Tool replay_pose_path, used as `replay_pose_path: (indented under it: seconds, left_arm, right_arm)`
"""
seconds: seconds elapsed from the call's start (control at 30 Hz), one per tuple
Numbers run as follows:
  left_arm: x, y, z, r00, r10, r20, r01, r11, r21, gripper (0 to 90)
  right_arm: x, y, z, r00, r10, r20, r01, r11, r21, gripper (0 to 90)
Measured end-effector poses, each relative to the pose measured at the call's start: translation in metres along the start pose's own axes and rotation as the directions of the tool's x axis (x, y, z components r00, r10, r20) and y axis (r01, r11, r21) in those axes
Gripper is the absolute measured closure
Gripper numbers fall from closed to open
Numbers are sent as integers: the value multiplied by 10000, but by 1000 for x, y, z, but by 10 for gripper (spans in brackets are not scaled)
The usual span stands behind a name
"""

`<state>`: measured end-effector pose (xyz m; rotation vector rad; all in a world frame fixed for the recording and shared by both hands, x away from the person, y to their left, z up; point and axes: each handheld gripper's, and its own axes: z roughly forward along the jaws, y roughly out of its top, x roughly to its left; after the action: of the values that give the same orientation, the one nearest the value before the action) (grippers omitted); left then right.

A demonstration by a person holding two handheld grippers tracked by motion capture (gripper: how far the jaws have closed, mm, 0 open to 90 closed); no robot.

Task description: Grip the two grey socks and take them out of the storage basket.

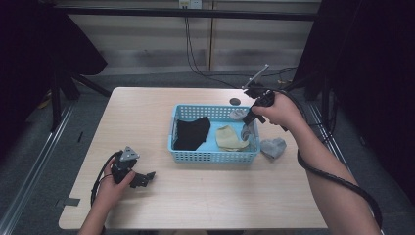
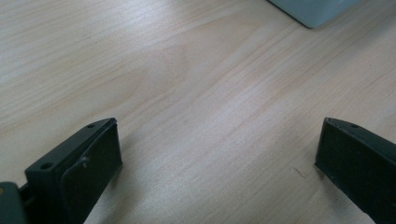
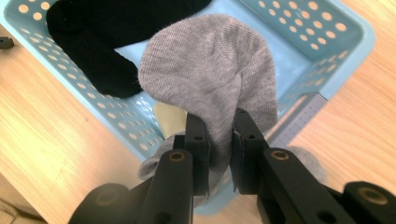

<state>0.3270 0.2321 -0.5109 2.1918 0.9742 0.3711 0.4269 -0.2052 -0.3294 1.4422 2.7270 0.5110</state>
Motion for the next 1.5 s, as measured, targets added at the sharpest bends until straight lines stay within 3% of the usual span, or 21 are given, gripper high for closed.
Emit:
replay_pose_path:
  seconds: [0.43,0.73,1.5]
  left_arm:
    - [0,0,0,10000,5,0,-5,10000,2,0]
    - [0,0,0,10000,0,-6,0,10000,6,0]
    - [0,0,0,10000,-22,-28,22,10000,-23,0]
  right_arm:
    - [-20,-17,-29,9986,476,237,-473,9987,-166,790]
    - [-34,-31,-39,9965,718,430,-710,9973,-213,788]
    - [-64,-63,-26,9882,1402,614,-1399,9901,-86,778]
